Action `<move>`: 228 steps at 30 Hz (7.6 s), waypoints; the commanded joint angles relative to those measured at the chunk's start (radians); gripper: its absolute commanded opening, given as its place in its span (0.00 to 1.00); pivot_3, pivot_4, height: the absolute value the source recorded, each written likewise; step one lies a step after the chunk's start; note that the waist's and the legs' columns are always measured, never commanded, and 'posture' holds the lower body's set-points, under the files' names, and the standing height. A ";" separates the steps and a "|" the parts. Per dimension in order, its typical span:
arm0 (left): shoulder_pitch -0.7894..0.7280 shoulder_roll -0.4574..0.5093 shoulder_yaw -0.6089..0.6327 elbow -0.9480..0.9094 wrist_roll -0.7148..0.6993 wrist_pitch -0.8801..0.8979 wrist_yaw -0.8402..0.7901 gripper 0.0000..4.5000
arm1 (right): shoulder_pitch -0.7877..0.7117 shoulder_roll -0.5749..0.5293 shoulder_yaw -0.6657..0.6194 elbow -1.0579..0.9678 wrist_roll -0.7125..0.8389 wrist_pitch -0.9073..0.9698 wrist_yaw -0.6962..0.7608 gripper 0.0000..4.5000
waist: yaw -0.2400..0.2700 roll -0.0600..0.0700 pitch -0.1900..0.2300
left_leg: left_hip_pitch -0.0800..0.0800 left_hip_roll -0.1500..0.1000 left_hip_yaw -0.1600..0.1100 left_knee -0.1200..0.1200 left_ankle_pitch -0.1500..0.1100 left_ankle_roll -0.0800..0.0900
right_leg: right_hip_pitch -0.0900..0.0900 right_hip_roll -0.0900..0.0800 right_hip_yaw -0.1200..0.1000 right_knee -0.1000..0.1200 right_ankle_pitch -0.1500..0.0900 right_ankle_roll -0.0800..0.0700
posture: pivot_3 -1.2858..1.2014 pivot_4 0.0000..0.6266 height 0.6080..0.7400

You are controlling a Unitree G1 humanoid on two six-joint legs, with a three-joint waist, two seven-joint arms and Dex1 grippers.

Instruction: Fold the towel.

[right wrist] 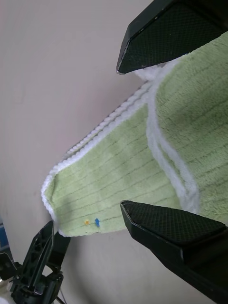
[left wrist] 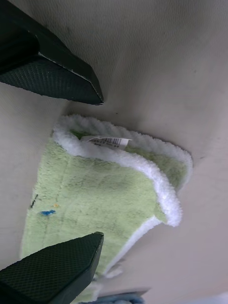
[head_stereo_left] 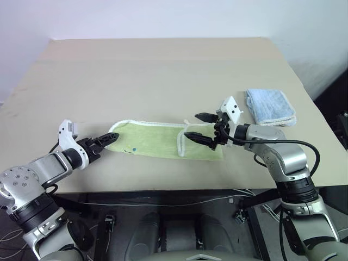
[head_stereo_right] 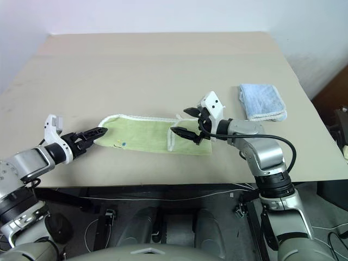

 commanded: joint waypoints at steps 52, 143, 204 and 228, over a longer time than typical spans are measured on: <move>-0.419 -0.003 -0.934 0.321 0.025 -0.363 -0.470 0.01 | 0.133 -0.049 -0.235 -0.121 -0.002 0.032 -0.226 1.00 | -0.009 -0.001 0.001 | -0.006 0.000 0.002 -0.002 0.001 0.001 | -0.004 0.003 0.000 -0.003 0.000 0.000 | 0.52 0.24 1.00; -0.112 0.174 -1.030 0.290 0.595 -1.232 -1.109 0.01 | 0.007 0.114 -0.148 -0.094 0.100 0.353 -0.437 0.00 | -0.030 -0.001 0.001 | -0.006 0.003 0.003 0.000 0.000 0.003 | -0.005 0.006 0.000 0.000 0.001 0.002 | 0.52 0.24 1.00; -0.280 -0.026 -0.960 0.475 0.569 -1.425 -1.152 0.01 | 0.054 0.192 -0.211 -0.052 0.211 0.165 -0.350 0.00 | -0.031 -0.001 0.001 | -0.004 0.004 0.003 0.002 0.000 0.003 | -0.004 0.008 0.000 0.001 0.001 0.003 | 0.52 0.24 1.00; -0.244 0.007 -0.760 0.437 0.465 -1.261 -0.918 0.20 | 0.105 0.140 -0.151 0.004 0.110 -0.008 -0.199 0.40 | -0.032 -0.002 -0.007 | 0.008 0.006 0.003 -0.001 -0.001 0.003 | 0.007 0.008 0.001 -0.001 0.001 0.003 | 0.52 0.24 1.00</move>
